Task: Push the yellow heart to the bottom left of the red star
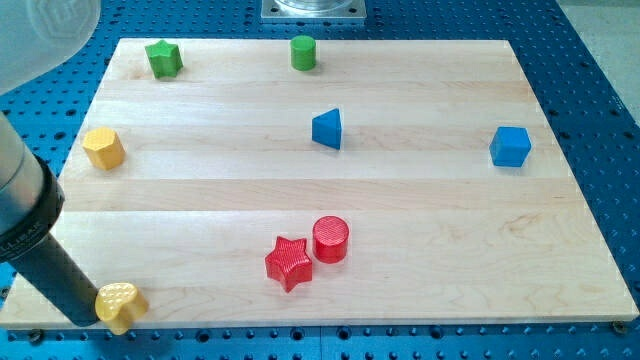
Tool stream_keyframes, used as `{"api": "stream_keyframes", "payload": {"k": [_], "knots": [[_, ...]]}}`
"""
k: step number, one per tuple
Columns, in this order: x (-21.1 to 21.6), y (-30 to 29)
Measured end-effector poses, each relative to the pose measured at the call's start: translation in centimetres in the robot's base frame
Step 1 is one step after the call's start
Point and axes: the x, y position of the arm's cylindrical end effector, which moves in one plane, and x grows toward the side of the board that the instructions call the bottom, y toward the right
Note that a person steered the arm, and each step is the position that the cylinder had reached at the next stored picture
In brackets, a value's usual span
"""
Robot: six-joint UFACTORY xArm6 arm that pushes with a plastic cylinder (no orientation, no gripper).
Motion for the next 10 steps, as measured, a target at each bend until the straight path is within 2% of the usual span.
{"api": "stream_keyframes", "payload": {"k": [1, 2, 3, 4, 7, 8, 9, 10], "knots": [[-3.1, 4.1], [-7.3, 3.5], [-3.6, -1.2], [0.1, -0.6], [0.0, 2.5], [0.1, 12.5], [-2.2, 11.9], [0.0, 9.3]]}}
